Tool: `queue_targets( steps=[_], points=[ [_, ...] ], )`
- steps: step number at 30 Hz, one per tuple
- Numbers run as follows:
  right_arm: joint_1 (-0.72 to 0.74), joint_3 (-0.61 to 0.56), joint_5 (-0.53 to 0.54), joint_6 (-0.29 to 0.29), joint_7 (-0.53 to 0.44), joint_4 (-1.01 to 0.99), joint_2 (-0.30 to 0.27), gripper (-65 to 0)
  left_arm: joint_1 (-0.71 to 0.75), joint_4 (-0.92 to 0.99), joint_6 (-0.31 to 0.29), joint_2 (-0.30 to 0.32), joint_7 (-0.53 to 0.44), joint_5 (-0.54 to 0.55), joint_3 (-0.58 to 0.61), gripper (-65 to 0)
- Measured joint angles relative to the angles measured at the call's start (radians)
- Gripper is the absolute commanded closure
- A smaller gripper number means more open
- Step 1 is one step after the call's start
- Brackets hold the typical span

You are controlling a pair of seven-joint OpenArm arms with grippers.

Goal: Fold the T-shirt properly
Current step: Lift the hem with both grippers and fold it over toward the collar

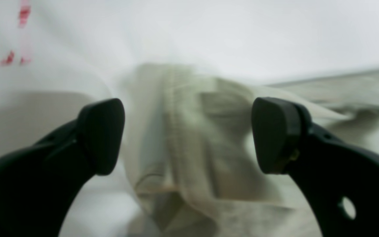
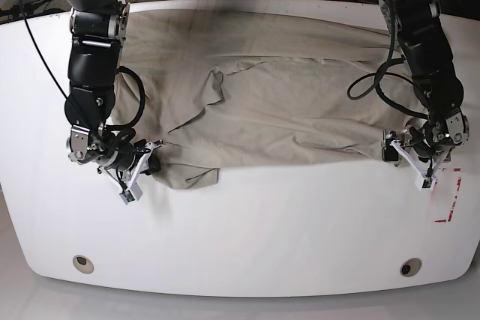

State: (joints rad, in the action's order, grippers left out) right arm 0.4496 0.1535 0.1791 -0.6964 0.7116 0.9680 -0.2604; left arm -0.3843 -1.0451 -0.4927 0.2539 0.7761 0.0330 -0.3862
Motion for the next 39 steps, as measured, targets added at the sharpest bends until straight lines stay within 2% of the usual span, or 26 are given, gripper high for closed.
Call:
queue_targets(
  steps=[5, 8, 10, 11, 17, 22, 27, 31, 34, 39],
  points=[
    [0.001, 0.001, 0.002, 0.0, -0.002, 0.0, 0.0, -3.5, -0.049, 0.106, 0.003, 0.004, -0.006, -0.006, -0.003, -56.7],
    [0.0, 0.003, 0.0, 0.0, 0.0, 0.0, 0.0, -3.5, -0.058, 0.154, 0.002, 0.01, -0.068, 0.002, -0.001, -56.4],
    [0.0, 0.003, 0.0, 0.0, 0.0, 0.0, 0.001, -3.5, -0.059, 0.192, -0.001, 0.022, -0.117, 0.005, -0.001, -52.5],
    [0.0, 0.003, 0.002, 0.0, -0.001, 0.0, 0.002, -3.5, -0.063, 0.204, 0.0, 0.025, -0.125, 0.009, -0.001, -49.4],
    [0.0, 0.003, 0.0, 0.0, 0.0, 0.0, 0.002, -3.5, -0.064, 0.249, 0.01, 0.035, -0.198, 0.005, -0.002, -20.4],
    [0.0, 0.003, 0.0, 0.0, 0.0, 0.002, 0.003, -3.5, -0.063, 0.246, 0.01, 0.032, -0.197, 0.011, -0.002, 0.0],
    [-0.002, 0.003, 0.0, 0.0, 0.007, 0.063, 0.0, -3.3, -0.056, 0.22, 0.009, 0.028, -0.181, 0.008, -0.002, 0.0],
    [0.012, 0.003, 0.002, -0.002, 0.037, 0.092, 0.0, 0.0, -0.03, 0.109, 0.004, 0.016, -0.148, -0.009, -0.001, 0.0],
    [0.01, 0.004, 0.002, -0.003, 0.048, 0.101, -0.001, 0.0, -0.016, 0.024, 0.003, 0.02, -0.154, -0.005, 0.025, 0.0],
    [-0.003, 0.004, 0.0, -0.004, 0.132, 0.223, -0.002, 0.0, 0.033, -0.105, -0.002, 0.017, -0.161, -0.002, 0.069, 0.0]
  ],
)
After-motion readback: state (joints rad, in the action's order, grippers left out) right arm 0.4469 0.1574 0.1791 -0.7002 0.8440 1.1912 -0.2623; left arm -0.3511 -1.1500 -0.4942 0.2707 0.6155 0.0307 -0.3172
